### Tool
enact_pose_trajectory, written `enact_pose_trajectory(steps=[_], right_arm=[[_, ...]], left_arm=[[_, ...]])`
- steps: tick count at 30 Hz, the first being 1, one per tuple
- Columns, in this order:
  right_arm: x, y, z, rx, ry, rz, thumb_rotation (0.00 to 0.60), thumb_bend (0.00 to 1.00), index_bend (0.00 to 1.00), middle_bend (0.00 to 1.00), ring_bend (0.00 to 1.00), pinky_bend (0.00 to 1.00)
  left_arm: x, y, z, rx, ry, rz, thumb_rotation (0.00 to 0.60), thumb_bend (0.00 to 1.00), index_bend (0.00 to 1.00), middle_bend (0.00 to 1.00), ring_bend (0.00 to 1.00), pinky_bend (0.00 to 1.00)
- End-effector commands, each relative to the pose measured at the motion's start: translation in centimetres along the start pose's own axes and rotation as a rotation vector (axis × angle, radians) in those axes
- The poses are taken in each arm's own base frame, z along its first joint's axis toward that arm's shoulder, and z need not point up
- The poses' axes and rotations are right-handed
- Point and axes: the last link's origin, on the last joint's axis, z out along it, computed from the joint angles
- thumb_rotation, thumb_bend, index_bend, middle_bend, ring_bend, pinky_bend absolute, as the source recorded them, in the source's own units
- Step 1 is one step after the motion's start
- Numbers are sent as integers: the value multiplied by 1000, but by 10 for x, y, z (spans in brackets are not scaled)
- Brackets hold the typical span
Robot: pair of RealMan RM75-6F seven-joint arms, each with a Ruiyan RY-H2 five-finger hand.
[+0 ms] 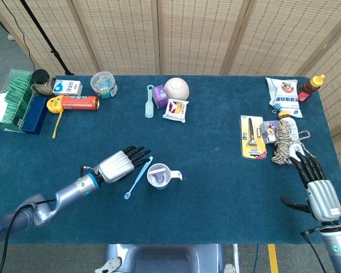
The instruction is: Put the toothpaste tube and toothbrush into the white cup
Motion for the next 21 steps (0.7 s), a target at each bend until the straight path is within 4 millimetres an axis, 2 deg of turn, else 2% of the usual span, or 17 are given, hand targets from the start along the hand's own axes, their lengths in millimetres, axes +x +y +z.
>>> enact_pose_trajectory(steps=[1, 9, 21], right_arm=[[0, 0, 0, -1, 1, 0, 600, 0, 2, 0, 0, 43], [0, 0, 0, 0, 2, 0, 600, 0, 2, 0, 0, 43], [1, -1, -1, -2, 7, 0, 600, 0, 2, 0, 0, 43]], left_arm=[[-2, 1, 0, -7, -7, 18, 600, 499, 120, 3, 0, 160], [-10, 1, 0, -7, -21, 56, 600, 499, 120, 5, 0, 161], [-14, 15, 11, -36, -32, 89, 600, 499, 120, 5, 0, 161]])
